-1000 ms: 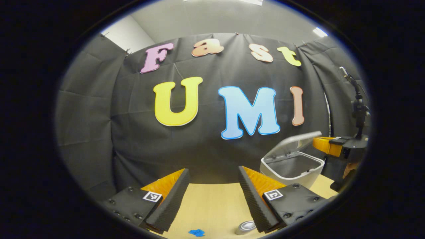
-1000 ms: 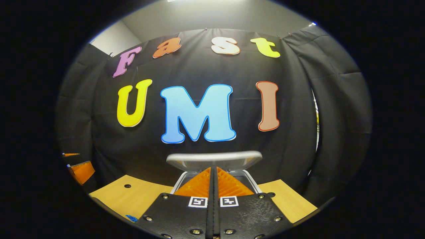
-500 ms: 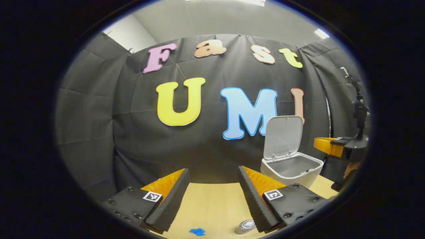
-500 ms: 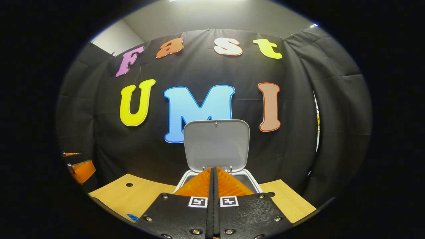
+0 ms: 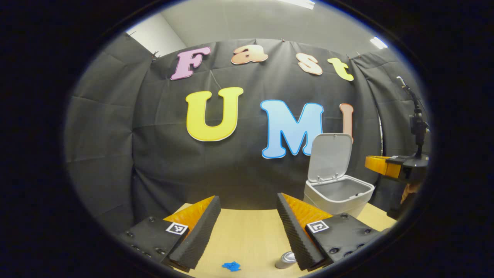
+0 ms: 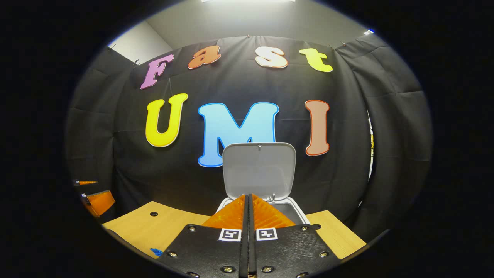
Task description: Press the lid of the desktop garbage bin to open it, pick up the crumpled paper on the desktop and throw it into the bin, then pick up the pop can on the desktop and drop it into the bin, and finally close the garbage bin lid.
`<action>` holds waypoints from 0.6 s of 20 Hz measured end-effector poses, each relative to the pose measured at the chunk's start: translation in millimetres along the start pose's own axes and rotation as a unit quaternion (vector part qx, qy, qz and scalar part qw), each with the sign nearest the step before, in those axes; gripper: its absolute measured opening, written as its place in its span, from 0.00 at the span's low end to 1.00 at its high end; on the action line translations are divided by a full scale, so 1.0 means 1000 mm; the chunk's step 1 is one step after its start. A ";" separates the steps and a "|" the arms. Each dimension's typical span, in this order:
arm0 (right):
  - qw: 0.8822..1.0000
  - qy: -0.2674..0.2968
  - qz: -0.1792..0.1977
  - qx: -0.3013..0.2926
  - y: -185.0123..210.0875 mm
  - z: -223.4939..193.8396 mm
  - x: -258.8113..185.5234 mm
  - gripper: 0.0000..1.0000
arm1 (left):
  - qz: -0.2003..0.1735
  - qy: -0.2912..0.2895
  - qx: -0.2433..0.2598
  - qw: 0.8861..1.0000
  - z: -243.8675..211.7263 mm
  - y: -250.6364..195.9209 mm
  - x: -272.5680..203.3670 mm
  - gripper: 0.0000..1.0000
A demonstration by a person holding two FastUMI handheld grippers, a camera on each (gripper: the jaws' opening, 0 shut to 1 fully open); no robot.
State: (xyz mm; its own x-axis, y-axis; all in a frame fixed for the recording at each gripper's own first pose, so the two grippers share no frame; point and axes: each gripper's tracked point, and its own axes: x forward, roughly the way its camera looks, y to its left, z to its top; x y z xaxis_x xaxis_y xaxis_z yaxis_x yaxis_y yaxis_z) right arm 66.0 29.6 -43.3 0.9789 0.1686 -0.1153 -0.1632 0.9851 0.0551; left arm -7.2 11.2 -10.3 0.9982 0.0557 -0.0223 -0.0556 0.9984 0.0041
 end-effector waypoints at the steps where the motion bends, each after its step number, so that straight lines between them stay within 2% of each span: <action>1: 1.000 -0.002 0.001 -0.001 0.001 0.001 -0.001 0.00 | -0.002 0.003 0.001 1.000 -0.004 0.001 -0.002 0.96; 2: 1.000 -0.002 0.003 -0.002 0.004 0.003 -0.002 0.00 | -0.004 0.006 -0.001 1.000 -0.008 0.001 -0.003 0.96; 5: 1.000 0.001 0.009 -0.004 0.008 0.001 -0.007 0.09 | -0.008 0.021 -0.014 1.000 -0.026 0.003 -0.006 0.96; 8: 1.000 0.010 0.013 -0.008 0.011 -0.002 -0.010 0.30 | -0.012 0.036 -0.012 0.999 -0.048 0.006 -0.015 0.96; 9: 1.000 0.013 0.015 -0.009 0.015 -0.003 -0.012 0.33 | -0.014 0.041 -0.009 0.999 -0.055 0.007 -0.018 0.96; 10: 1.000 0.017 0.016 -0.011 0.016 -0.005 -0.014 0.41 | -0.015 0.046 -0.008 0.999 -0.061 0.008 -0.019 0.96; 11: 1.000 0.016 0.017 -0.012 0.017 -0.005 -0.016 0.53 | -0.016 0.052 -0.008 0.998 -0.068 0.008 -0.019 0.96; 12: 1.000 0.017 0.017 -0.013 0.019 -0.004 -0.017 0.53 | -0.017 0.058 -0.011 0.998 -0.074 0.009 -0.020 0.96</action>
State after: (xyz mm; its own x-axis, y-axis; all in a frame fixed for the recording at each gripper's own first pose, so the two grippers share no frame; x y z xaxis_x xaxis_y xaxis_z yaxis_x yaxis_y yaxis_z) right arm 46.0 45.6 -44.2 0.9681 0.2028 -0.1473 -0.1999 0.9792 0.0342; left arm -29.4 19.1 -83.6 0.9903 0.0208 -0.1371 -0.0237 0.9995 -0.0199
